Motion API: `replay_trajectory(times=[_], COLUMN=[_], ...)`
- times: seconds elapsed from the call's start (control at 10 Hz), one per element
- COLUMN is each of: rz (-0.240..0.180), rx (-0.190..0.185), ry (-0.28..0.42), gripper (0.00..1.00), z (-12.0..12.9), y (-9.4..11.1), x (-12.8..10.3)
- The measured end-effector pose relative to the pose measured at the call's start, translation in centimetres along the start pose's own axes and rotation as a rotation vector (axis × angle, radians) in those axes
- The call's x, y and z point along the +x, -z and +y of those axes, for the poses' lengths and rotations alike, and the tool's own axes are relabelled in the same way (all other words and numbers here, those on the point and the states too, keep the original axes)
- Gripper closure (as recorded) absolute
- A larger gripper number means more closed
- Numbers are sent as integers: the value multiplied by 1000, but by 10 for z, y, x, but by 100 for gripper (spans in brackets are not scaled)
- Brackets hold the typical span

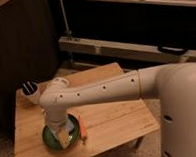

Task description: Place the white sponge in the ceramic bowl

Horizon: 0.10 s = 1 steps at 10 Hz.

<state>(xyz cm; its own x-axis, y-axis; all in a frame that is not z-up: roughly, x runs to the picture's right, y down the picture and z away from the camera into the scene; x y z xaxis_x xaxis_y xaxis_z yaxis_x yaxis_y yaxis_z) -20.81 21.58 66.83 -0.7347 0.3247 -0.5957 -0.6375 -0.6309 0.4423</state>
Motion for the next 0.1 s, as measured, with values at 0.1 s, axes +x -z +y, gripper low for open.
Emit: replay_trajectory(times=[0.1], rz=[-17], rx=[-10], ry=[-17], gripper=[20], z=[3], y=[-1], x=[-7])
